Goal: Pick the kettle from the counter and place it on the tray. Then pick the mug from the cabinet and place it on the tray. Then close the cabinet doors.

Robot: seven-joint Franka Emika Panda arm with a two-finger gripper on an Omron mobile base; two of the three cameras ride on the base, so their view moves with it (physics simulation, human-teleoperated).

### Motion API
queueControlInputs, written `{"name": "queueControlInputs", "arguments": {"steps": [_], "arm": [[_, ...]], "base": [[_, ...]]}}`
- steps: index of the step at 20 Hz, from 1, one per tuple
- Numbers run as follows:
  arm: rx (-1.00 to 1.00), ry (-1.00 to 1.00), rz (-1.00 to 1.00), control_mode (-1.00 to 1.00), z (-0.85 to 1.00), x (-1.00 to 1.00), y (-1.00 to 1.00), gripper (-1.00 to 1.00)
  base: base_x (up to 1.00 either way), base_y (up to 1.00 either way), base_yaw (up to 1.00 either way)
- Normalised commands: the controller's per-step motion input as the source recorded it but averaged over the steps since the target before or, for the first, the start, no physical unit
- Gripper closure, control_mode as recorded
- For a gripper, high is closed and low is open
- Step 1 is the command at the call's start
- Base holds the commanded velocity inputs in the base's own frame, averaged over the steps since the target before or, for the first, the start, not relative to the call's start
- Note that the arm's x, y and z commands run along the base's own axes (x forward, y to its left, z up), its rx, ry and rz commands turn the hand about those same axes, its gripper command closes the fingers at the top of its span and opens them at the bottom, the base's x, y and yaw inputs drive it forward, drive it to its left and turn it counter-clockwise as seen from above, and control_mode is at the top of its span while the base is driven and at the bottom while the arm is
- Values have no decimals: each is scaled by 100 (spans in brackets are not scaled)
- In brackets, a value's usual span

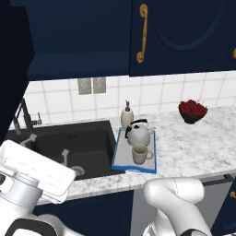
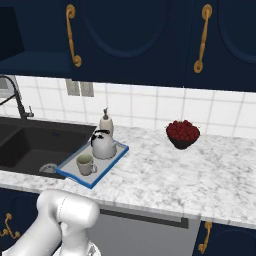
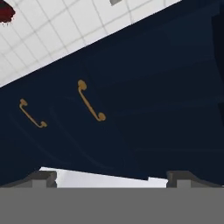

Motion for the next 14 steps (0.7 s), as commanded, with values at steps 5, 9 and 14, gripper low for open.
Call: {"name": "queueControlInputs", "arguments": {"steps": [5,9,14], "arm": [[0,0,0,-100,-61,49,7,-100],[-1,0,-4,-100,-22,14,53,-100],[-3,0,-16,-100,1,-12,100,-100]], "base": [[0,0,0],[0,0,0],[0,0,0]]}}
